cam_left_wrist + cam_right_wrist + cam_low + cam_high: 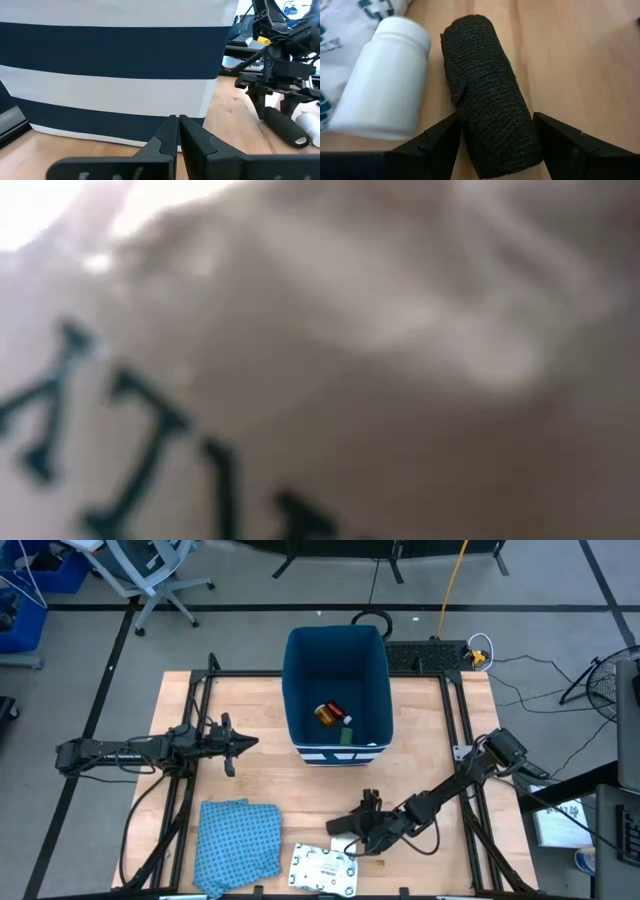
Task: Pick & place medical supplies in basket/bin
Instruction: Put the black bandage into the basket
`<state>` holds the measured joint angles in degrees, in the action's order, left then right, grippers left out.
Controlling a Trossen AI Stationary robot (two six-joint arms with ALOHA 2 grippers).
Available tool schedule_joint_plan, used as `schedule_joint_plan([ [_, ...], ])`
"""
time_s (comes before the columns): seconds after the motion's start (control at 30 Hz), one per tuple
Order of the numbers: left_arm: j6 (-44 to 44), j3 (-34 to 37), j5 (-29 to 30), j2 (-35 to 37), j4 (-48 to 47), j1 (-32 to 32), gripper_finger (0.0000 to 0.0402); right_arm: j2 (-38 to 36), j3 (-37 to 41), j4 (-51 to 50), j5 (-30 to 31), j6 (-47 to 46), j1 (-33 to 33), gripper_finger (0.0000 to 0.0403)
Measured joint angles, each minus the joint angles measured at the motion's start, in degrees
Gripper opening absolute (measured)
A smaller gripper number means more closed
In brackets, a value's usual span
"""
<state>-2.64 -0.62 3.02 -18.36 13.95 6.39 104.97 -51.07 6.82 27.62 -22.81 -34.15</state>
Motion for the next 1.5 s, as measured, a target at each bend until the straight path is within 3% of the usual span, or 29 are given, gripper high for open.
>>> schedule_joint_plan([
  [0.23, 0.6, 0.0, 0.0, 0.0, 0.0, 0.0, 0.0021, 0.0, 0.0, 0.4, -0.6, 1.4, 0.8, 0.0226],
  [0.53, 0.6, 0.0, 0.0, 0.0, 0.0, 0.0, 0.0021, -3.2, 0.0, 1.5, -1.1, 8.1, 1.4, 0.0147],
  [0.67, 0.6, 0.0, -0.1, 0.0, 0.0, 0.0, 0.0021, -8.1, 0.0, 0.9, -5.6, 12.4, 1.9, 0.0129],
  [1.07, 0.6, 0.0, -0.1, 0.0, -0.2, 0.0, 0.0021, -32.3, 2.2, -4.8, -13.7, 23.0, 4.9, 0.0126],
  [1.5, 0.7, 0.0, -0.1, 0.0, -0.4, 0.0, 0.0021, -60.6, 21.4, 15.2, -20.7, 27.0, 9.4, 0.0125],
])
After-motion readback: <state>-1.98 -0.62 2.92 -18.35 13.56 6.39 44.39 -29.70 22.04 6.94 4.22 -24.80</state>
